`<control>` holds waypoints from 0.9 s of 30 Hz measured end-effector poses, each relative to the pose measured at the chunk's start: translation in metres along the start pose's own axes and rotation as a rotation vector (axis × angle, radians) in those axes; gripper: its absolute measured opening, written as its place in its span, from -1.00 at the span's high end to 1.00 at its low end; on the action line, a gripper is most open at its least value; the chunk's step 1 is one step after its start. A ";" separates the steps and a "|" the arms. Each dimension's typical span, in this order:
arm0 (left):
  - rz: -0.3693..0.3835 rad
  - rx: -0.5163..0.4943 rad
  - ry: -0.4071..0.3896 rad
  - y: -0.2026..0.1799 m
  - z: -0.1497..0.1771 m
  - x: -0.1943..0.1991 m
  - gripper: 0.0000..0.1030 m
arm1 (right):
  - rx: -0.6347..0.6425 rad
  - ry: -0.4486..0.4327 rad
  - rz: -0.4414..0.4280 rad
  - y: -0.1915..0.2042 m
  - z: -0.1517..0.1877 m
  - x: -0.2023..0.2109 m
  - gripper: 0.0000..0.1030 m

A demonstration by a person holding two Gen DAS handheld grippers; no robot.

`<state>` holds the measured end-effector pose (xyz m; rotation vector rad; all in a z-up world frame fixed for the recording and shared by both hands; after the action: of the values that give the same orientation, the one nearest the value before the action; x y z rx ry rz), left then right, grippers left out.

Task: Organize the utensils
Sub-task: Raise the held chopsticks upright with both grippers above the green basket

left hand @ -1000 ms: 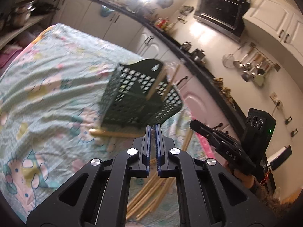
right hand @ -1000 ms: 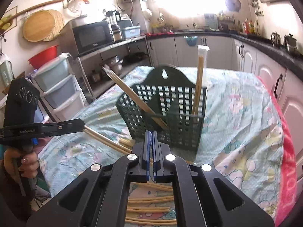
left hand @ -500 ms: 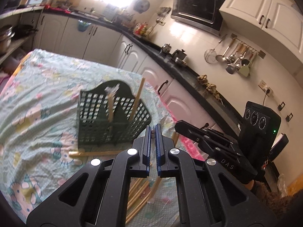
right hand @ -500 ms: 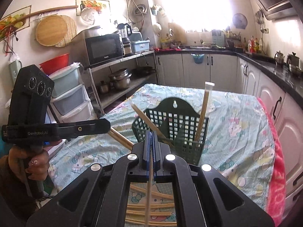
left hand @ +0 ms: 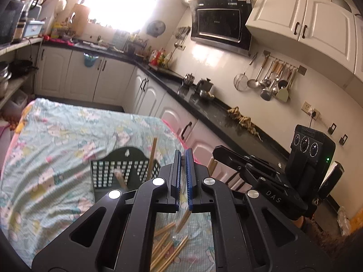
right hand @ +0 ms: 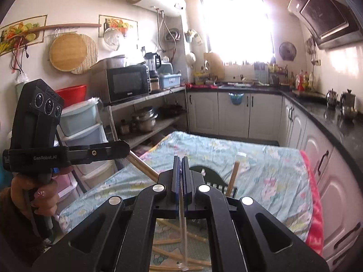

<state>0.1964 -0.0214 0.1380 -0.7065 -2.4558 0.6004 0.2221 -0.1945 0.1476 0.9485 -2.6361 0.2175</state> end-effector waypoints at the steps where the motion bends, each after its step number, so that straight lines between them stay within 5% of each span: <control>1: -0.002 -0.005 -0.008 -0.001 -0.004 0.002 0.96 | 0.007 -0.009 0.001 0.000 -0.005 0.002 0.96; 27: -0.134 -0.062 -0.188 0.006 -0.092 0.042 0.96 | 0.054 -0.192 0.084 -0.024 -0.095 -0.001 0.96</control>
<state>0.2208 0.0322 0.2205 -0.5241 -2.6808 0.5629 0.2622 -0.1888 0.2366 0.9188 -2.8625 0.2284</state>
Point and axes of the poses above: each gripper's, at about its wrist camera, not at the fingertips, and x roughly against the way its jaws point, y to its left, z to its underside, the point moved 5 cm from there along -x, roughly the way its jaws point, and after that the axes turned 8 degrees about x, right-handed, at the moved point
